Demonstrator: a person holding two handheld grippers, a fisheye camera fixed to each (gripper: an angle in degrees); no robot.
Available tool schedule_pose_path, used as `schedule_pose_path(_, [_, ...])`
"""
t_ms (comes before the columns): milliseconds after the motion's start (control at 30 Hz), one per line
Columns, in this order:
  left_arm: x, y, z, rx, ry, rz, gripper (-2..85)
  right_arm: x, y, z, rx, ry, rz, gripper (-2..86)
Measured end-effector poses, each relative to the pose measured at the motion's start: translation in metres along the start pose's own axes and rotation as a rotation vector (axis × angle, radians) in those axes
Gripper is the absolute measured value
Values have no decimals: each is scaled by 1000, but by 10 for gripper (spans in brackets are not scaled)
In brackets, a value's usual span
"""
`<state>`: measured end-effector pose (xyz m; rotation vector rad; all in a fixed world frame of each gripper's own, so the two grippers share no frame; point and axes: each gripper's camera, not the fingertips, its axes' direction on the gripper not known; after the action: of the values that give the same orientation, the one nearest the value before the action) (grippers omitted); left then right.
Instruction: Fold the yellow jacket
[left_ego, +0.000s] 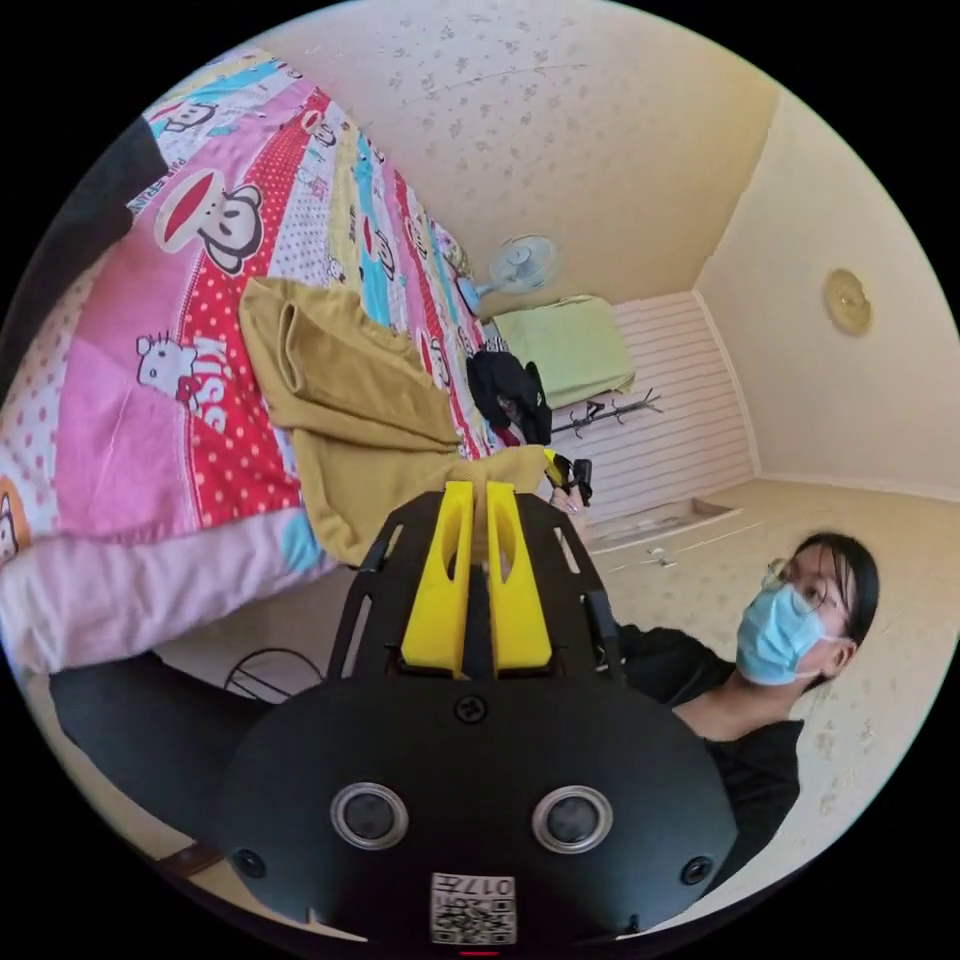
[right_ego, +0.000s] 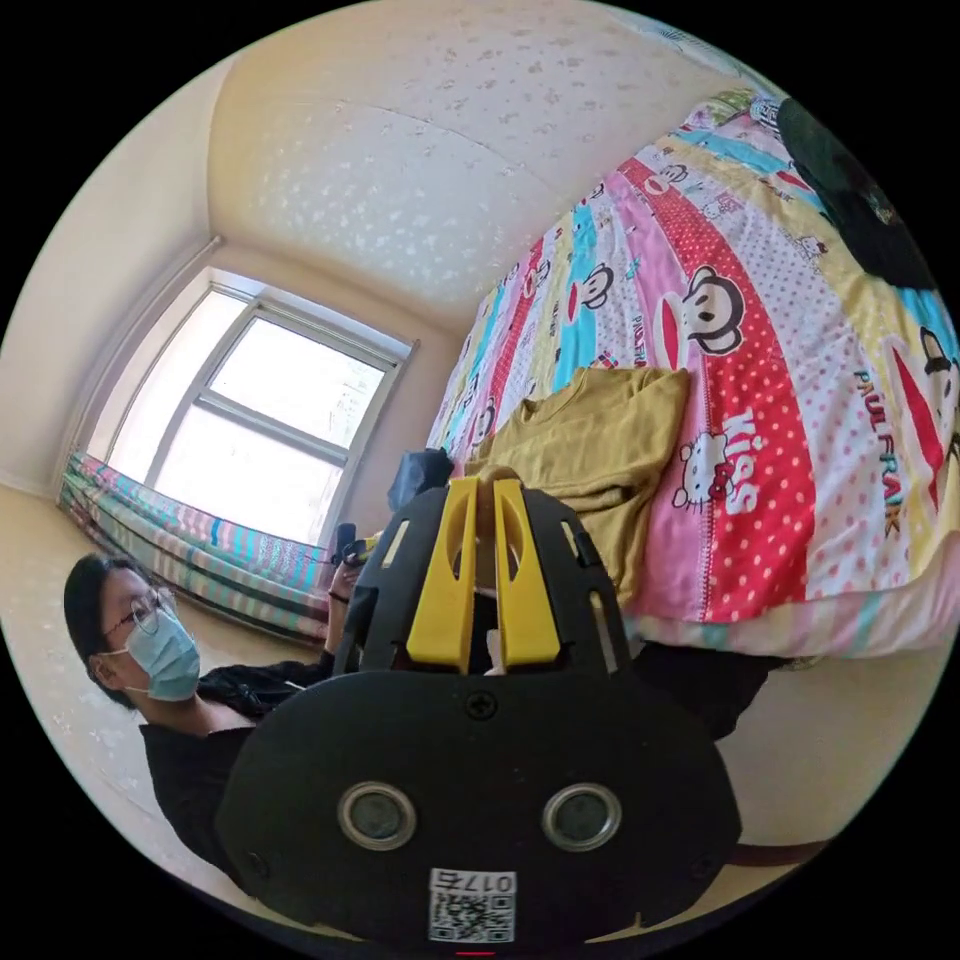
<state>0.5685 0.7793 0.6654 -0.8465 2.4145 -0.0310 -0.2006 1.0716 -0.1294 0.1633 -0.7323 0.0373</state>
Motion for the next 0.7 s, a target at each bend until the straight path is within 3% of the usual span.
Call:
schedule_pose_path(133, [-51,-114,18,80,-108,-94,33,46,-100,57,56,112,135,51])
schedule_pose_path(233, [-117,-154,36,151,-67,-180,62,80,-126,93,122,91,164,90])
schedule_pose_path(333, [-149,-139,40,262,95,-155,96,97,-114,91,270,-29,129,117])
schedule_pose_path(400, [-149,-117,33,338,109,-83,119,95,-104,93,236,24,57,120])
schedule_pose_path(467, [-137,-82,20,474,46,7,134,91,-92,108,144,101,-4,121])
schedule_pose_path(567, [-121,-53,13,541,-59,46,136,81,-71,141,4,145,-100,121])
schedule_pose_path(700, [-87,-42,29,427,-166,152,136,65,-51,169,-38,457,-193,123])
